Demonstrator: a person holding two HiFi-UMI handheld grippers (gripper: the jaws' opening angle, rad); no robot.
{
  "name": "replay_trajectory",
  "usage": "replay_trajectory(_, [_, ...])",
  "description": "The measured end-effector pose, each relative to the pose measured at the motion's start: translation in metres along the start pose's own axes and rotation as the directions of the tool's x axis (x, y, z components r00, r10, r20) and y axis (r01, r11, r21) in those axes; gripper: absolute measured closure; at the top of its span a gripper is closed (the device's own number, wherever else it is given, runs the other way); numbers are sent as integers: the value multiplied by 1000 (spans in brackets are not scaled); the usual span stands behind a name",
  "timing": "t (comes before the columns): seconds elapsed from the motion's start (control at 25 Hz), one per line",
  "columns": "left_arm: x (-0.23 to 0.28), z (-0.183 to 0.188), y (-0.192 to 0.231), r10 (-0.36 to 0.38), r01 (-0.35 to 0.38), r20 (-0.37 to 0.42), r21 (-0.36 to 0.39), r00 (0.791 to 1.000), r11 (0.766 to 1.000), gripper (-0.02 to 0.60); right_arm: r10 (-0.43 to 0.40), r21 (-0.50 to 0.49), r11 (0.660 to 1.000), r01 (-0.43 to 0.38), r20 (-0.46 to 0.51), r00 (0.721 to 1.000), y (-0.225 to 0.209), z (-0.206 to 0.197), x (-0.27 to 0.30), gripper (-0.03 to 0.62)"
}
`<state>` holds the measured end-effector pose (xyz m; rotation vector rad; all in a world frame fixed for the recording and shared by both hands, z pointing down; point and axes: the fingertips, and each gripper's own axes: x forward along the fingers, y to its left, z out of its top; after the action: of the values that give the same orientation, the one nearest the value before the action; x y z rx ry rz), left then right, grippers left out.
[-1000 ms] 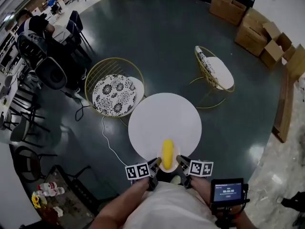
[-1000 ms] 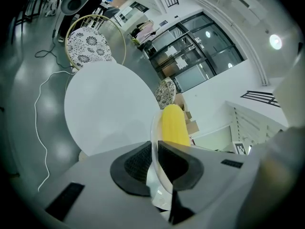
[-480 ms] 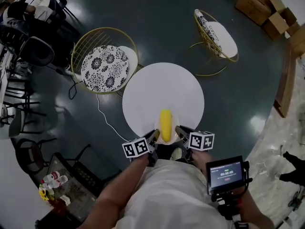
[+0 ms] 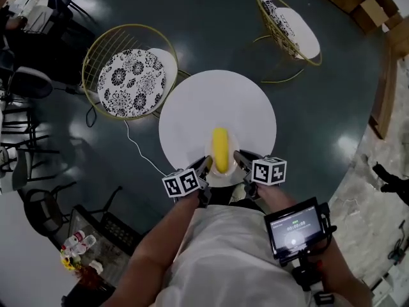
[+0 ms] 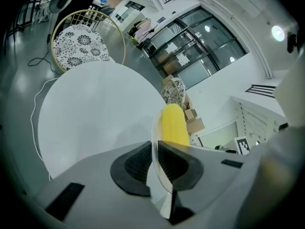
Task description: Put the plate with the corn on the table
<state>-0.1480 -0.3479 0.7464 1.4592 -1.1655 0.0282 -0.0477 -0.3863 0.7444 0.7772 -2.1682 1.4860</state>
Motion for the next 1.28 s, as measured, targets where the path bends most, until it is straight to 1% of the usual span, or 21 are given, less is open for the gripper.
replay_trajectory(0.16, [15, 10, 12, 23, -23, -17, 23, 1000, 999, 535, -17, -4, 1000, 17, -9, 1000, -11, 10, 14, 549])
replay_trajectory(0.36, [33, 23, 22, 24, -22, -33, 57, 999, 998, 535, -24, -11, 1000, 24, 5, 1000, -22, 20, 31, 549])
replay_trajectory(0.6, [50, 39, 34, 68, -61, -65, 97, 996, 993, 535, -68, -39, 997, 67, -5, 998, -33, 33, 50, 549])
replay_trajectory(0.76, [61, 45, 37, 96, -83, -84, 145, 992, 986, 534, -109, -41, 993, 108, -17, 994, -43, 39, 59, 549])
replay_trajectory(0.88, [69, 52, 45, 122, -106, -87, 164, 989, 981, 535, -132, -46, 990, 131, -20, 991, -49, 45, 68, 549])
replay_trajectory(1.0, [73, 58, 46, 132, -115, -86, 184, 987, 976, 534, -149, -53, 988, 148, -26, 988, -49, 50, 71, 549])
replay_trajectory(1.28, [82, 68, 49, 159, -139, -85, 207, 984, 968, 534, -163, -96, 983, 158, -49, 985, -53, 58, 84, 549])
